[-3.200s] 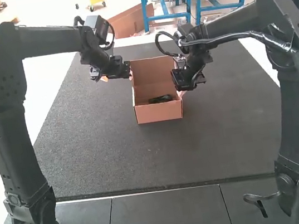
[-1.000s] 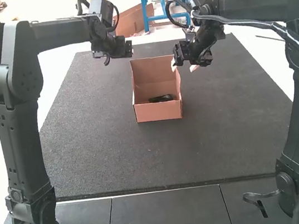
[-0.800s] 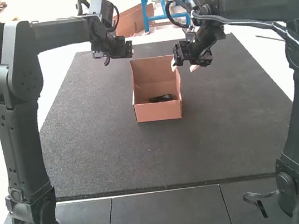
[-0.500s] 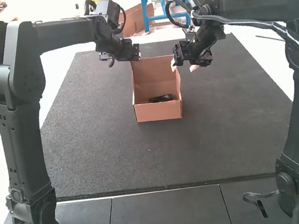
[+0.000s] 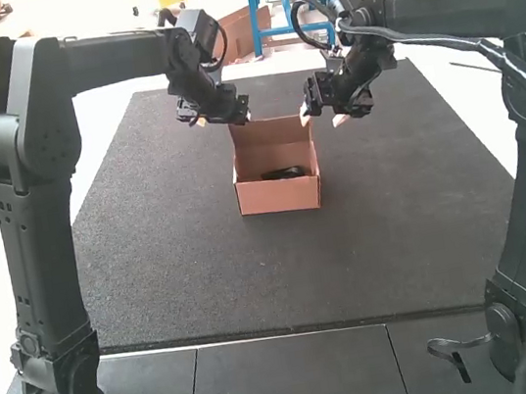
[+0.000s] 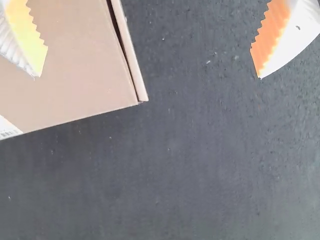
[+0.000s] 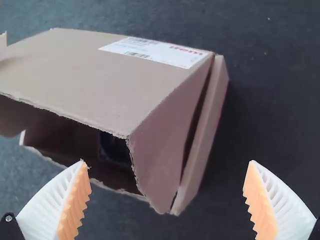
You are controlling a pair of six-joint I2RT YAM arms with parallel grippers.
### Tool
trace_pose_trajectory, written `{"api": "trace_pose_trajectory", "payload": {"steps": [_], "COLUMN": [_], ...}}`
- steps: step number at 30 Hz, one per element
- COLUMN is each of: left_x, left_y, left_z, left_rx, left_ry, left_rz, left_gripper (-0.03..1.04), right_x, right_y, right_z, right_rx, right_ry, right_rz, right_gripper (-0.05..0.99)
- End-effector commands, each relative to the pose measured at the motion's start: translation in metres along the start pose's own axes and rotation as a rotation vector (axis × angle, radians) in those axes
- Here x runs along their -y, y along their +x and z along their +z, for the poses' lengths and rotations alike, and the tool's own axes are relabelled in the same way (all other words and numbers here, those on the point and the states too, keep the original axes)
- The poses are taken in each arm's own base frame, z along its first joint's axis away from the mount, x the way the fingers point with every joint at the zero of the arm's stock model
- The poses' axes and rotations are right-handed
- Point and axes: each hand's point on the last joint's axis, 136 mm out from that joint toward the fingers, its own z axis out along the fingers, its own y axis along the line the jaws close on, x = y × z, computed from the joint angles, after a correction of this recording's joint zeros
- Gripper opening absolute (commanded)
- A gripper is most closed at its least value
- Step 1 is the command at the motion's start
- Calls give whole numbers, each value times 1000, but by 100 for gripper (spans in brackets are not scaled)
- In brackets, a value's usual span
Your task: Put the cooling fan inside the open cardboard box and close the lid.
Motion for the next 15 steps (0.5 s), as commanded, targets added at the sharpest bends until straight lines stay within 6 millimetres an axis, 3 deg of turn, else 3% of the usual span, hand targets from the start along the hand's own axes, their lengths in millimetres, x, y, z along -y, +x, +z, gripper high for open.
{"api": "trace_pose_trajectory", "payload": {"steps": [1,7,15], "left_x": [0,9,10], "left_y": [2,13,16], "left_z": [9,10,10], "left_rx": [-21,-52,-65], "left_ry": [-2,7,8], "left_rz": [18,36,38], "left_gripper": [96,96,96], "right_x": [-6,-7,-15], "right_y": [-6,-6,16], "right_z": [0,-1,6], "right_rx": [8,3,-71], "right_ry": [-27,-52,-99], "right_rz": [14,33,42], "right_gripper": [70,70,70]}}
